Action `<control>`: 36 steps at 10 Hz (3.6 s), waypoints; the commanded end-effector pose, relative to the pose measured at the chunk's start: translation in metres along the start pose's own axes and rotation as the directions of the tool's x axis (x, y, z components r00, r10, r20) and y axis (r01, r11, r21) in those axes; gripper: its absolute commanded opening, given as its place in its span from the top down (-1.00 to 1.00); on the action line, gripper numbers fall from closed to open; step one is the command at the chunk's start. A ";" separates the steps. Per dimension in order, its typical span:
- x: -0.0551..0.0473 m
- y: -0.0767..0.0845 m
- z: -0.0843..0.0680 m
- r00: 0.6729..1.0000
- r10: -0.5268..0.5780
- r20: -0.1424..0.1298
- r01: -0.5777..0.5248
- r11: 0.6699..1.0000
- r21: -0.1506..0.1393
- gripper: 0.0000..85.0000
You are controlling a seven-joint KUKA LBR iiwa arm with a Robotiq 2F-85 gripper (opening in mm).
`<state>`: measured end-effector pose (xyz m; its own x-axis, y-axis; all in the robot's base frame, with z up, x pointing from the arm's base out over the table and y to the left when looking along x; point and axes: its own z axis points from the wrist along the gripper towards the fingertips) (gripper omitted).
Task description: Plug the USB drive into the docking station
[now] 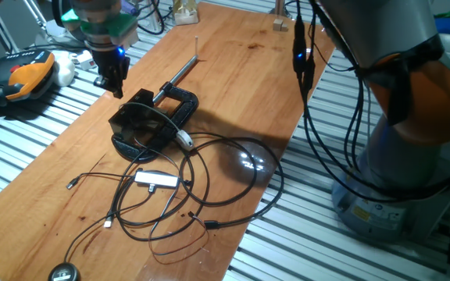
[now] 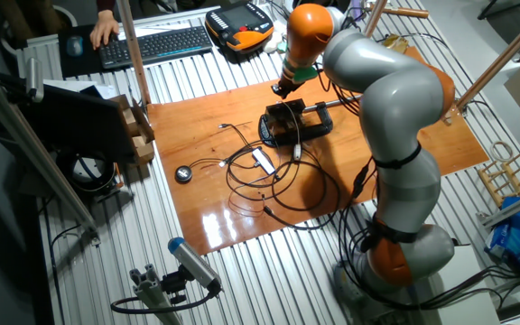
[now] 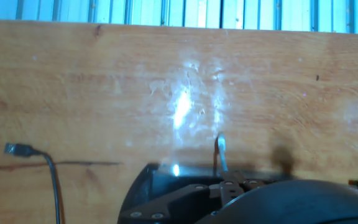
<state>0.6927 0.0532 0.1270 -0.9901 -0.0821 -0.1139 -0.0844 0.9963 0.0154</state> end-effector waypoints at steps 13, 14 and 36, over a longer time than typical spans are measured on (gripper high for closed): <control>-0.009 0.005 0.017 0.996 0.041 0.075 -0.041 0.999 0.006 -0.20; -0.010 0.006 0.017 0.996 0.044 0.079 -0.045 0.999 0.014 -0.20; -0.017 -0.002 0.056 0.997 0.006 0.074 -0.012 0.997 0.077 0.20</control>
<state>0.7162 0.0542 0.0727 -0.9796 -0.0736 -0.1870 -0.0637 0.9962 -0.0587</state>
